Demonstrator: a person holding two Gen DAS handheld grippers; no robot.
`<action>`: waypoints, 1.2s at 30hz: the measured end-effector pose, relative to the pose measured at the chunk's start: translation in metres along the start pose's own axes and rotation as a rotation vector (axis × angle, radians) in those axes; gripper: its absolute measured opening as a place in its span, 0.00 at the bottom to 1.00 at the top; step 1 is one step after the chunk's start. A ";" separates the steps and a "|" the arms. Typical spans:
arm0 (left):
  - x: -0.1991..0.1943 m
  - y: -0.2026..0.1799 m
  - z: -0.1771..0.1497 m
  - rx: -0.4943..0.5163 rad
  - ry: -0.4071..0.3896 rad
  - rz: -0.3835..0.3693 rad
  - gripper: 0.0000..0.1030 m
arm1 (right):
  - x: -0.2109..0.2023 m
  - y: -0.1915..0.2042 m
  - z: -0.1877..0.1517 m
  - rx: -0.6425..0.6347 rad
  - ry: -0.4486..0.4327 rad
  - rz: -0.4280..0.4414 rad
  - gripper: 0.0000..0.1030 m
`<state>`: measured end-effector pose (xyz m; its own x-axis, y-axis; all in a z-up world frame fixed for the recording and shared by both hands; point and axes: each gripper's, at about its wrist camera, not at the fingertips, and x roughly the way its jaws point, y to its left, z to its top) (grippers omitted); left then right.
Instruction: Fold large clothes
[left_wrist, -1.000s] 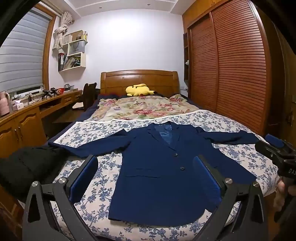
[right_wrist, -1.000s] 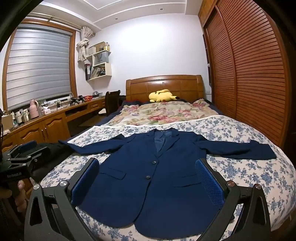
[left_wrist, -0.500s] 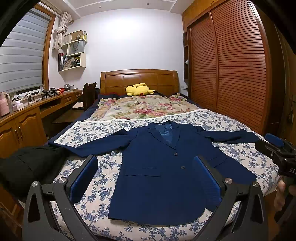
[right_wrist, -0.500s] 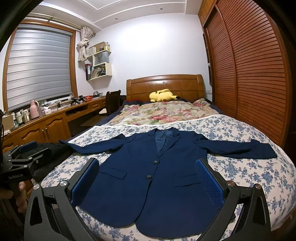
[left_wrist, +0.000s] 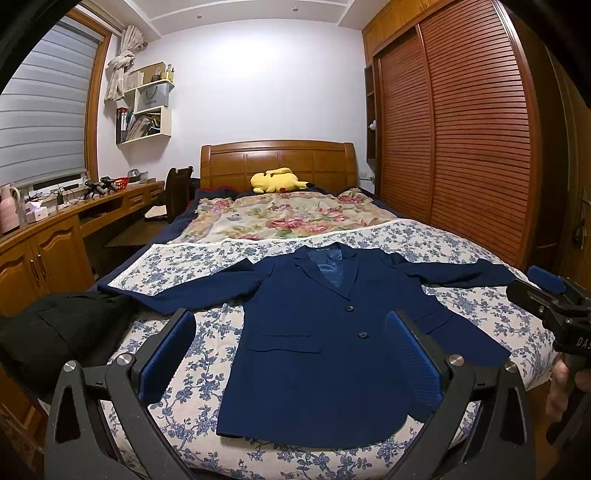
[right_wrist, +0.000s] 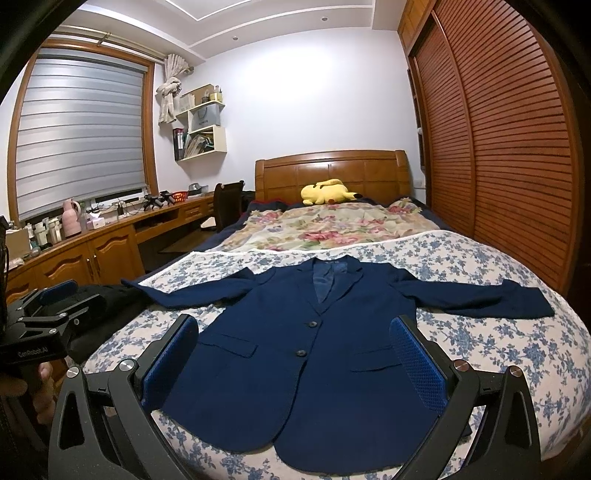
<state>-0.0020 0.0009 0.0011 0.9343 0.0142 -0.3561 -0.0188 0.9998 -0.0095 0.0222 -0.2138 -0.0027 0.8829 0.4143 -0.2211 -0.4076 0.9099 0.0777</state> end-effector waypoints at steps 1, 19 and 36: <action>0.000 0.000 0.000 0.000 -0.001 0.000 1.00 | 0.000 0.000 0.000 0.000 -0.001 0.001 1.00; -0.002 0.001 0.001 0.001 -0.002 -0.001 1.00 | -0.001 0.000 -0.001 0.001 0.000 0.002 1.00; -0.002 0.001 0.001 0.002 -0.003 -0.001 1.00 | 0.000 0.000 -0.002 0.001 -0.001 0.003 1.00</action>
<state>-0.0036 0.0015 0.0028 0.9353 0.0134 -0.3536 -0.0174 0.9998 -0.0083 0.0213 -0.2136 -0.0042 0.8820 0.4166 -0.2204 -0.4096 0.9088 0.0791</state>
